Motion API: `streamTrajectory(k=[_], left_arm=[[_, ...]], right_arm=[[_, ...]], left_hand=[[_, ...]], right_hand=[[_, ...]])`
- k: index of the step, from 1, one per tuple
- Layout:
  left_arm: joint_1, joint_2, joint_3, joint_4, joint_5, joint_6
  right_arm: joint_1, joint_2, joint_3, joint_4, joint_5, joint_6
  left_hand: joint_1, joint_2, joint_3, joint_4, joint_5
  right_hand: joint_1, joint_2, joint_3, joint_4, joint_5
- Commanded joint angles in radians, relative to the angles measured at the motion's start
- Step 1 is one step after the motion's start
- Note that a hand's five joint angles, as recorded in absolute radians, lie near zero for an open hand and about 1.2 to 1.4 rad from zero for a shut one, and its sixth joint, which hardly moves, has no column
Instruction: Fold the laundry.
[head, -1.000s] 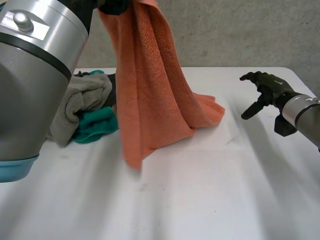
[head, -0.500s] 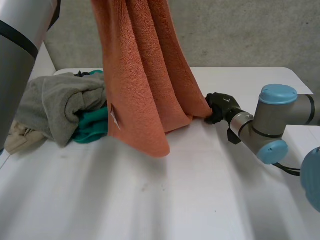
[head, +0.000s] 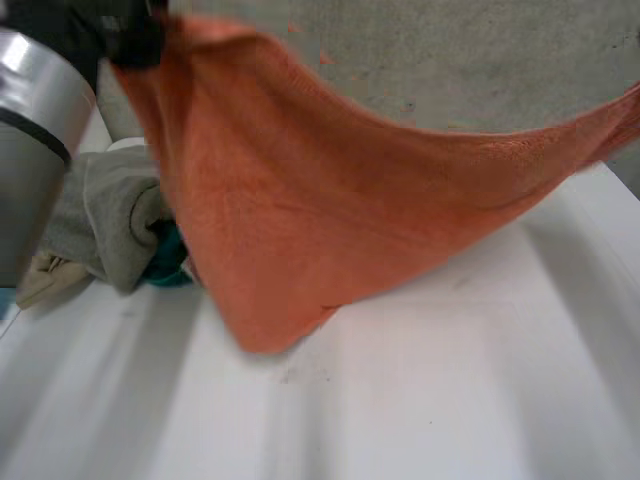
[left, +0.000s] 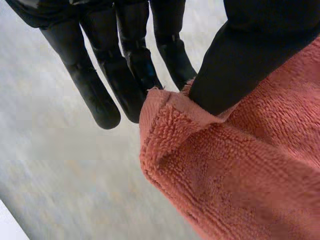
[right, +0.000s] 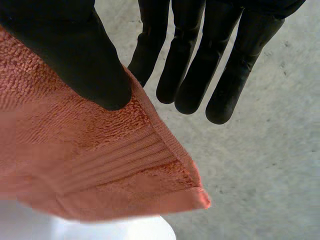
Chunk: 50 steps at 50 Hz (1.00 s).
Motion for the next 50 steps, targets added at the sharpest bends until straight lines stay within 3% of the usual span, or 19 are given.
streamTrajectory(k=[1,8,13,16,20,24,28,30,36,42,46,47,48,50], left_arm=[[0.02,-0.219,-0.005,-0.066,0.018,0.001],[0.026,-0.507,0.147,-0.064,0.029,0.008],[0.036,-0.655,0.298,-0.048,0.032,0.012],[0.036,-0.707,0.369,-0.005,0.032,0.013],[0.033,-0.778,0.498,0.132,0.04,0.016],[0.033,-0.834,0.667,0.284,0.083,0.021],[0.035,-0.842,0.8,0.42,0.103,0.018],[0.036,-0.825,0.836,0.476,0.1,0.009],[0.036,-0.718,0.77,0.483,0.084,-0.045],[0.052,-0.563,0.453,0.445,0.087,-0.065],[0.04,-0.482,0.253,0.445,0.126,-0.067],[0.038,-0.466,0.222,0.443,0.138,-0.068],[0.035,-0.451,0.195,0.44,0.15,-0.068],[0.01,-0.394,0.12,0.431,0.182,-0.071]], right_arm=[[-0.01,0.006,0.03,0.201,-0.006,-0.199],[0.089,0.23,0.031,0.25,0.138,-0.382],[0.122,0.433,-0.036,0.151,0.164,-0.358],[0.13,0.481,-0.062,0.077,0.162,-0.313],[0.151,0.52,-0.131,-0.117,0.162,-0.215],[0.167,0.507,-0.183,-0.422,0.182,-0.068],[0.164,0.404,-0.222,-0.72,0.274,0.087],[0.164,0.375,-0.232,-0.763,0.297,0.112],[0.15,0.285,-0.231,-0.732,0.261,0.118],[0.099,0.225,-0.099,-0.584,0.183,0.118],[0.093,0.218,0.045,-0.489,0.078,0.123],[0.095,0.22,0.068,-0.474,0.057,0.123],[0.095,0.227,0.112,-0.44,0.013,0.121],[0.095,0.24,0.14,-0.402,-0.023,0.12]], left_hand=[[0.275,0.199,0.207,0.193,0.234],[0.275,0.199,0.207,0.193,0.234],[0.275,0.199,0.207,0.193,0.234],[0.275,0.199,0.207,0.193,0.234],[0.275,0.199,0.207,0.193,0.234],[0.275,0.199,0.207,0.193,0.234],[0.275,0.199,0.207,0.193,0.234],[0.275,0.199,0.207,0.193,0.234],[0.275,0.199,0.207,0.193,0.234],[0.275,0.199,0.207,0.193,0.234],[0.275,0.199,0.207,0.193,0.234],[0.275,0.199,0.207,0.193,0.234],[0.275,0.199,0.207,0.193,0.234],[0.275,0.199,0.207,0.193,0.234]], right_hand=[[0.405,0.218,0.214,0.208,0.235],[0.405,0.218,0.214,0.208,0.235],[0.405,0.218,0.214,0.208,0.235],[0.405,0.218,0.214,0.208,0.235],[0.405,0.218,0.214,0.208,0.235],[0.405,0.218,0.214,0.208,0.235],[0.405,0.218,0.214,0.208,0.235],[0.405,0.218,0.214,0.208,0.235],[0.405,0.218,0.214,0.208,0.235],[0.405,0.218,0.214,0.208,0.235],[0.405,0.218,0.214,0.208,0.235],[0.383,0.196,0.191,0.186,0.213],[-0.059,-0.246,-0.251,-0.256,-0.229],[-0.569,-0.756,-0.76,-0.766,-0.739]])
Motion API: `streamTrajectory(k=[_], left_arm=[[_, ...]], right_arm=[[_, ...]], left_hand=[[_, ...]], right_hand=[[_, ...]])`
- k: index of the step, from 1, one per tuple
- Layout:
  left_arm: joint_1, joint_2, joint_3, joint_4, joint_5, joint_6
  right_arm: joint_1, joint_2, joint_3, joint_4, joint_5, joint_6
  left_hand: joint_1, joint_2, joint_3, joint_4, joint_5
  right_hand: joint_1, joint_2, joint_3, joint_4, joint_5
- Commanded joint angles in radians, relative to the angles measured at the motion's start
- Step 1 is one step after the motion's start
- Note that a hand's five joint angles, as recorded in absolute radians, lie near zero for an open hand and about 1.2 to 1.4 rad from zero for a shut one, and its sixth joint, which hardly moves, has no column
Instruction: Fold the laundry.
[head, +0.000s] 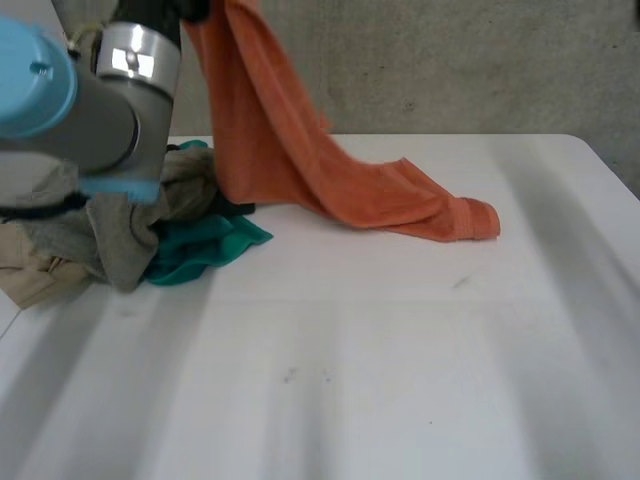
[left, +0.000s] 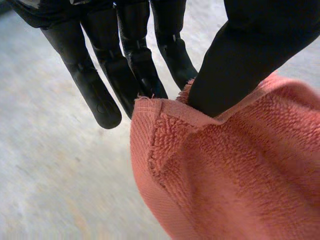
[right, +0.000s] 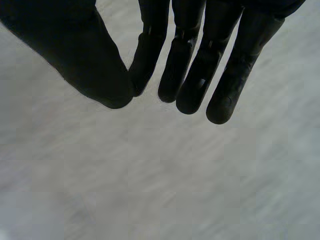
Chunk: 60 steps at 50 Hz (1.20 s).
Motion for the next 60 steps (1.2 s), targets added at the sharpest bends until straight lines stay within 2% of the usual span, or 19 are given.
streamTrajectory(k=[1,5,9,19,26,32,33,34,35,36,43,48,52,55,60], left_arm=[[-0.049,0.161,-0.291,-0.02,0.089,-0.006],[-0.114,0.248,-0.375,-0.059,0.114,-0.007],[-0.149,0.371,-0.431,-0.148,0.116,-0.006],[-0.25,0.575,-0.5,-0.241,0.12,-0.004],[-0.26,0.644,-0.53,-0.258,0.126,-0.006],[-0.26,0.652,-0.535,-0.258,0.129,-0.006],[-0.26,0.652,-0.535,-0.26,0.129,-0.006],[-0.26,0.652,-0.535,-0.258,0.129,-0.006],[-0.26,0.652,-0.535,-0.258,0.129,-0.006],[-0.26,0.652,-0.534,-0.26,0.129,-0.006],[-0.25,0.644,-0.52,-0.249,0.129,-0.006],[-0.227,0.635,-0.507,-0.243,0.126,-0.006],[-0.188,0.613,-0.498,-0.241,0.125,-0.006],[-0.171,0.572,-0.495,-0.24,0.126,-0.006],[-0.14,0.508,-0.494,-0.235,0.119,-0.006]], right_arm=[[-0.005,0.031,0.189,0.172,-0.177,-0.005],[0.001,0.121,0.175,0.264,-0.242,-0.019],[0.024,0.2,0.107,0.275,-0.236,-0.036],[0.262,0.405,-0.094,0.229,-0.248,-0.016],[0.397,0.499,-0.117,0.165,-0.234,-0.014],[0.426,0.546,-0.124,0.142,-0.211,-0.014],[0.426,0.548,-0.126,0.142,-0.202,-0.014],[0.428,0.546,-0.13,0.139,-0.184,-0.014],[0.428,0.543,-0.13,0.139,-0.181,-0.013],[0.428,0.534,-0.134,0.139,-0.17,-0.005],[0.376,0.405,-0.109,0.139,-0.147,0.084],[0.229,0.26,-0.045,0.157,-0.116,0.099],[0.137,0.113,0.061,0.192,-0.116,0.047],[0.087,-0.013,0.174,0.252,-0.115,-0.075],[0.077,-0.136,0.291,0.369,-0.115,-0.249]], left_hand=[[0.275,0.197,0.204,0.193,0.234],[0.275,0.197,0.204,0.193,0.234],[0.275,0.197,0.204,0.193,0.234],[0.275,0.197,0.204,0.193,0.234],[0.275,0.197,0.204,0.193,0.234],[0.275,0.197,0.204,0.193,0.234],[0.275,0.197,0.204,0.193,0.234],[0.275,0.197,0.204,0.193,0.234],[0.275,0.197,0.204,0.193,0.234],[0.275,0.197,0.204,0.193,0.234],[0.275,0.197,0.204,0.193,0.234],[0.275,0.197,0.204,0.193,0.234],[0.275,0.197,0.204,0.193,0.234],[0.275,0.197,0.204,0.193,0.234],[0.275,0.197,0.204,0.193,0.234]], right_hand=[[-0.794,-0.973,-0.973,-0.985,-0.967],[-0.821,-1.0,-1.0,-1.012,-0.994],[-0.821,-1.0,-1.0,-1.012,-0.994],[-0.821,-1.0,-1.0,-1.012,-0.994],[-0.821,-1.0,-1.0,-1.012,-0.994],[-0.821,-1.0,-1.0,-1.012,-0.994],[-0.704,-0.883,-0.883,-0.895,-0.877],[-0.081,-0.259,-0.26,-0.271,-0.253],[0.251,0.073,0.072,0.061,0.079],[0.399,0.22,0.22,0.208,0.226],[0.4,0.222,0.221,0.21,0.228],[0.4,0.222,0.221,0.21,0.228],[0.4,0.222,0.221,0.21,0.228],[0.4,0.222,0.221,0.21,0.228],[0.4,0.222,0.221,0.21,0.228]])
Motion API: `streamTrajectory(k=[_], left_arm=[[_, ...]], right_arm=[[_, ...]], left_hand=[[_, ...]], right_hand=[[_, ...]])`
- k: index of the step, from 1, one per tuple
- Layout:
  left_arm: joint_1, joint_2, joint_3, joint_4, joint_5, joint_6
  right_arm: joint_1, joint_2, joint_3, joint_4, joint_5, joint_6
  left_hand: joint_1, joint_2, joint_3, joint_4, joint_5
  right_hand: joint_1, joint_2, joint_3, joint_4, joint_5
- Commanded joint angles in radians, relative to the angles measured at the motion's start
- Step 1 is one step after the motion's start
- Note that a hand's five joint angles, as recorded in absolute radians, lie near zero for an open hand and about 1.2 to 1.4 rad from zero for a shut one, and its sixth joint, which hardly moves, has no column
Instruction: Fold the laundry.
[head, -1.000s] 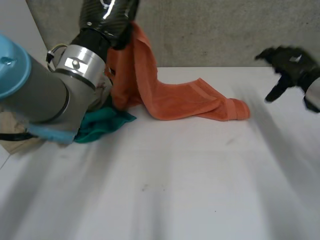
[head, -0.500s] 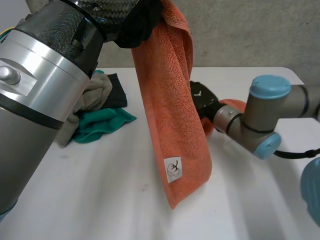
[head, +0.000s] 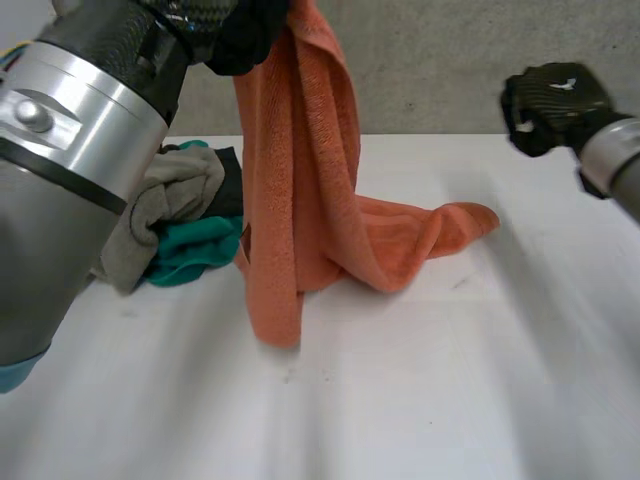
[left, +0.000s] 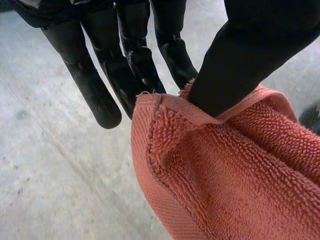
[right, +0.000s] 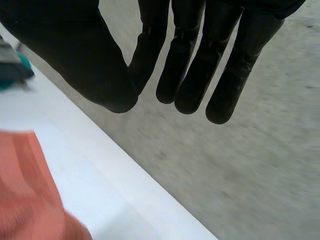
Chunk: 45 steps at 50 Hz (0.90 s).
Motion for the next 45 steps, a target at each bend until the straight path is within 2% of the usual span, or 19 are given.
streamTrajectory(k=[1,3,6,7,13,18,24,29,31,32,33,35,36,42,45], left_arm=[[0.043,-0.076,0.003,0.004,-0.009,0.0],[0.032,-0.075,0.003,0.004,-0.009,0.0],[0.024,-0.069,0.007,0.003,-0.009,0.0],[0.018,-0.061,0.015,0.003,-0.007,-0.002],[-0.005,0.033,0.038,-0.005,-0.002,-0.003],[-0.017,0.073,0.033,-0.011,-0.001,-0.005],[-0.029,0.091,0.012,-0.037,-0.001,-0.008],[-0.029,0.085,0.004,-0.036,0.002,-0.006],[-0.029,0.079,0.006,-0.034,0.002,-0.005],[-0.029,0.076,0.007,-0.034,0.004,-0.003],[-0.029,0.074,0.009,-0.034,0.005,-0.002],[-0.026,0.07,0.015,-0.034,0.005,-0.002],[-0.022,0.066,0.018,-0.033,0.005,0.0],[0.001,0.043,0.033,-0.028,0.001,-0.002],[0.021,0.025,0.039,-0.028,-0.004,-0.003]], right_arm=[[-0.027,-0.18,0.172,0.156,-0.002,-0.244],[-0.021,-0.175,0.189,0.196,-0.005,-0.301],[-0.016,-0.14,0.183,0.194,-0.003,-0.319],[-0.004,-0.094,0.16,0.176,-0.002,-0.319],[0.118,0.124,-0.041,0.111,-0.075,-0.3],[0.218,0.329,-0.234,0.124,-0.21,-0.229],[0.335,0.475,-0.341,0.113,-0.281,-0.086],[0.39,0.541,-0.348,0.127,-0.35,-0.069],[0.399,0.554,-0.338,0.133,-0.403,-0.068],[0.399,0.555,-0.342,0.137,-0.426,-0.068],[0.399,0.555,-0.343,0.14,-0.434,-0.066],[0.399,0.549,-0.351,0.144,-0.442,-0.062],[0.39,0.537,-0.358,0.144,-0.44,-0.053],[0.272,0.439,-0.375,0.122,-0.401,0.006],[0.214,0.35,-0.343,0.062,-0.241,0.024]], left_hand=[[0.275,0.196,0.202,0.193,0.234],[0.275,0.196,0.202,0.193,0.234],[0.275,0.196,0.202,0.193,0.234],[0.275,0.196,0.202,0.193,0.234],[0.275,0.196,0.202,0.193,0.234],[0.275,0.196,0.202,0.193,0.234],[0.275,0.196,0.202,0.193,0.234],[0.275,0.196,0.202,0.193,0.234],[0.275,0.196,0.202,0.193,0.234],[0.275,0.196,0.202,0.193,0.234],[0.275,0.196,0.202,0.193,0.234],[0.275,0.196,0.202,0.193,0.234],[0.275,0.196,0.202,0.193,0.234],[0.275,0.196,0.202,0.193,0.234],[0.275,0.196,0.202,0.193,0.234]], right_hand=[[0.396,0.215,0.212,0.208,0.23],[0.394,0.214,0.21,0.206,0.228],[-0.381,-0.562,-0.565,-0.569,-0.547],[-0.826,-1.006,-1.01,-1.014,-0.992],[-0.826,-1.006,-1.01,-1.014,-0.992],[-0.826,-1.006,-1.01,-1.014,-0.992],[-0.826,-1.006,-1.01,-1.014,-0.992],[-0.826,-1.006,-1.01,-1.014,-0.992],[-0.826,-1.006,-1.01,-1.014,-0.992],[-0.774,-0.954,-0.958,-0.962,-0.94],[-0.554,-0.734,-0.738,-0.742,-0.719],[-0.02,-0.2,-0.204,-0.208,-0.186],[0.392,0.211,0.208,0.204,0.226],[0.396,0.215,0.212,0.208,0.23],[0.396,0.215,0.212,0.208,0.23]])
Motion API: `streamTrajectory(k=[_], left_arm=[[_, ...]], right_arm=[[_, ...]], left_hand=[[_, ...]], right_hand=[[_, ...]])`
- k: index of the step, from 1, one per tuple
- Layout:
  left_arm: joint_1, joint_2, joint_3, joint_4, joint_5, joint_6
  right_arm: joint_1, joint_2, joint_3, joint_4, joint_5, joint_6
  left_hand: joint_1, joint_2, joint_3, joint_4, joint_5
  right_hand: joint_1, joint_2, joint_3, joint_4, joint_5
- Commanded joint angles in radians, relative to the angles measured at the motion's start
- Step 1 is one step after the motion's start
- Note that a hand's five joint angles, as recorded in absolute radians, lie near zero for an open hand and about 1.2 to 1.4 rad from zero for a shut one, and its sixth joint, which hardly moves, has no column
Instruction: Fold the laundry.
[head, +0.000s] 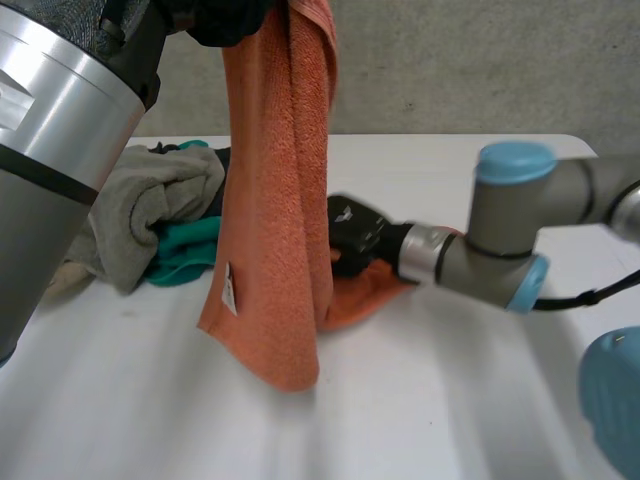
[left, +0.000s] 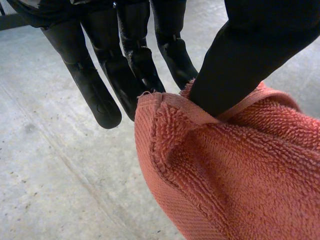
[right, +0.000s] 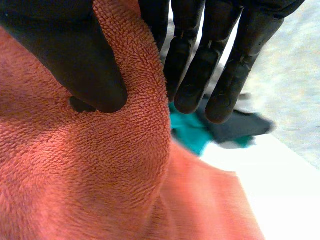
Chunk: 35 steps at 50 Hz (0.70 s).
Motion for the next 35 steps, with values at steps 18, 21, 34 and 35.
streamTrajectory(k=[18,21,34,35], left_arm=[[0.097,-0.188,0.012,0.056,-0.015,-0.005],[0.097,-0.244,-0.011,0.056,-0.012,-0.005],[0.102,-0.463,-0.057,0.05,-0.068,-0.002],[0.103,-0.46,-0.066,0.05,-0.072,-0.002]], right_arm=[[-0.297,-0.679,0.617,0.145,0.416,-0.205],[-0.295,-0.673,0.658,0.216,0.406,-0.22],[-0.14,-0.486,0.614,0.164,0.536,-0.164],[-0.157,-0.489,0.608,0.164,0.544,-0.164]], left_hand=[[0.275,0.196,0.202,0.193,0.234],[0.275,0.196,0.202,0.193,0.234],[0.275,0.196,0.202,0.193,0.234],[0.275,0.196,0.202,0.193,0.234]], right_hand=[[0.435,0.219,0.214,0.21,0.259],[0.435,0.219,0.214,0.21,0.259],[-0.301,-0.516,-0.522,-0.526,-0.477],[-0.33,-0.546,-0.551,-0.555,-0.506]])
